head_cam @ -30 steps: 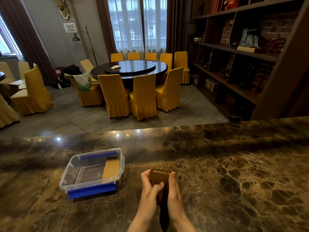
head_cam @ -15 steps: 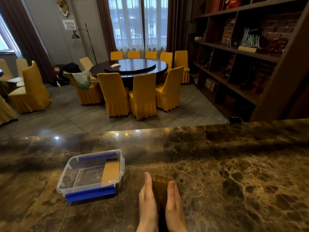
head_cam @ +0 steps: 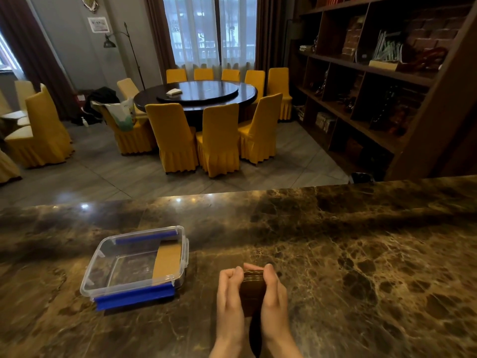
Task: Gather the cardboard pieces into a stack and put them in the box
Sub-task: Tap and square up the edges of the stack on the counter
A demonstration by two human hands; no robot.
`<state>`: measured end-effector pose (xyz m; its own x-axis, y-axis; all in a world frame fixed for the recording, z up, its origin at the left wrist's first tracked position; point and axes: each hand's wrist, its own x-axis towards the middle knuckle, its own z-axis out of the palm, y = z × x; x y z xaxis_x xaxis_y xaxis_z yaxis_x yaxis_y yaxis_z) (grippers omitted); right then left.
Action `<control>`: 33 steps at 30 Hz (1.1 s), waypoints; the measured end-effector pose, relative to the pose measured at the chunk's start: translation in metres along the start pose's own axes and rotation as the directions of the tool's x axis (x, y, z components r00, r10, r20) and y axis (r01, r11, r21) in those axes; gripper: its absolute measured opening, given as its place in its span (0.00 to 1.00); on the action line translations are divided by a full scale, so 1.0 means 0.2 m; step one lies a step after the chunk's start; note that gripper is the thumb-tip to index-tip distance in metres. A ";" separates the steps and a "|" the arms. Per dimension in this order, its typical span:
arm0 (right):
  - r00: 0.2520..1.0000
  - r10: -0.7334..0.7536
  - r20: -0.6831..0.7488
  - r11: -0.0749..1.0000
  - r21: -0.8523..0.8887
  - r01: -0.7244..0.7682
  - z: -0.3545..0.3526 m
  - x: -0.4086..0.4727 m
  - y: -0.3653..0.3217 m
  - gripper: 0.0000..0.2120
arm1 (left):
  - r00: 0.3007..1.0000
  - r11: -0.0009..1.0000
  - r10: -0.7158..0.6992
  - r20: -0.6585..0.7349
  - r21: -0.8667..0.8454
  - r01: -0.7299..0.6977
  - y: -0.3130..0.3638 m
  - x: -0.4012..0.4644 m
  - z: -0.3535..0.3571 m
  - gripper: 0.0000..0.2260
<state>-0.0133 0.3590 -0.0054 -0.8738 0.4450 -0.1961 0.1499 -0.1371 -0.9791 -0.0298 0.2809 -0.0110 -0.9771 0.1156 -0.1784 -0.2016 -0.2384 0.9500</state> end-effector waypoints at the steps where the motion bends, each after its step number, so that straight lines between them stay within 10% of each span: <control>1: 0.997 -0.060 -0.056 0.993 0.102 0.065 0.02 0.00 0.01 0.22 | 1.000 1.000 -0.010 -0.025 0.001 0.010 0.02 0.00 0.00 0.17; 5: 0.989 -0.120 -0.090 0.985 0.113 0.130 0.02 0.00 0.02 0.23 | 0.986 0.993 -0.102 -0.132 0.042 0.109 0.02 0.01 0.05 0.32; 33: 0.960 -0.258 -0.112 0.962 -0.126 0.243 0.03 0.01 0.11 0.23 | 0.978 0.944 0.138 -0.156 0.320 -0.083 -0.05 0.03 0.00 0.12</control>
<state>-0.0150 0.3511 -0.0262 -0.8256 0.5612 0.0580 -0.0103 0.0878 -0.9961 -0.0342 0.2846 -0.0213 -0.9941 -0.0701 -0.0829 -0.0880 0.0739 0.9934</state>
